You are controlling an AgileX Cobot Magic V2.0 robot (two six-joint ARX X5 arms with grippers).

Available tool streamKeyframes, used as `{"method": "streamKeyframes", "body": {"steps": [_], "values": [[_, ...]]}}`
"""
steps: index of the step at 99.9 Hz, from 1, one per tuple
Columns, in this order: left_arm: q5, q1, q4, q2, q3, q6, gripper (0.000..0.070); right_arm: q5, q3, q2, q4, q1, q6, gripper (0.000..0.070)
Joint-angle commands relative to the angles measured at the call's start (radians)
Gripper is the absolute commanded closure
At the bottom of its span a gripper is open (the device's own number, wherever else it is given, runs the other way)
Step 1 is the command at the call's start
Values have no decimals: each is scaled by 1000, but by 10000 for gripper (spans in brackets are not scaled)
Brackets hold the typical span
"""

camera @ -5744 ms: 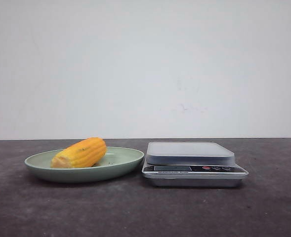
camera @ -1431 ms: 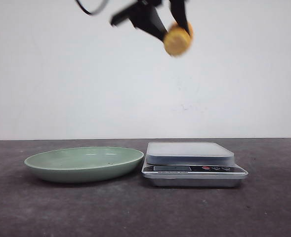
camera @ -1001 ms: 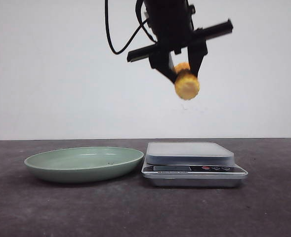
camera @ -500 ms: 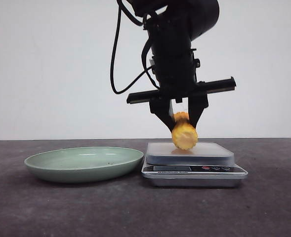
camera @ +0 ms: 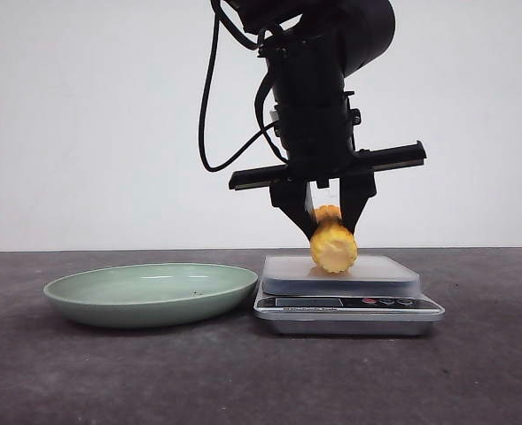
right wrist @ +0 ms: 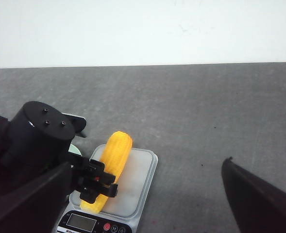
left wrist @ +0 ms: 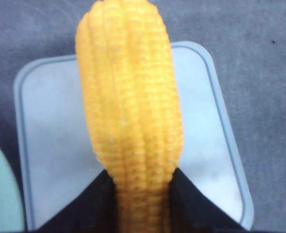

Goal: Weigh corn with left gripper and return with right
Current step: 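Lower the corn onto the scale and open the left gripper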

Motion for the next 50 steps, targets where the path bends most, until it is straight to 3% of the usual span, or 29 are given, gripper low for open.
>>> {"method": "streamKeyframes", "body": {"steps": [1,14,31,50], "values": [[-1,-12,6,28,26,11,671,-1,20,2,2,4,10,80],[3,-12,5,28,26,11,653,-1,20,2,-8,4,10,80],[2,-12,-1,28,26,11,460,0,20,2,-13,4,10,80],[2,-12,0,28,26,11,434,0,20,2,-14,4,10,80]]}}
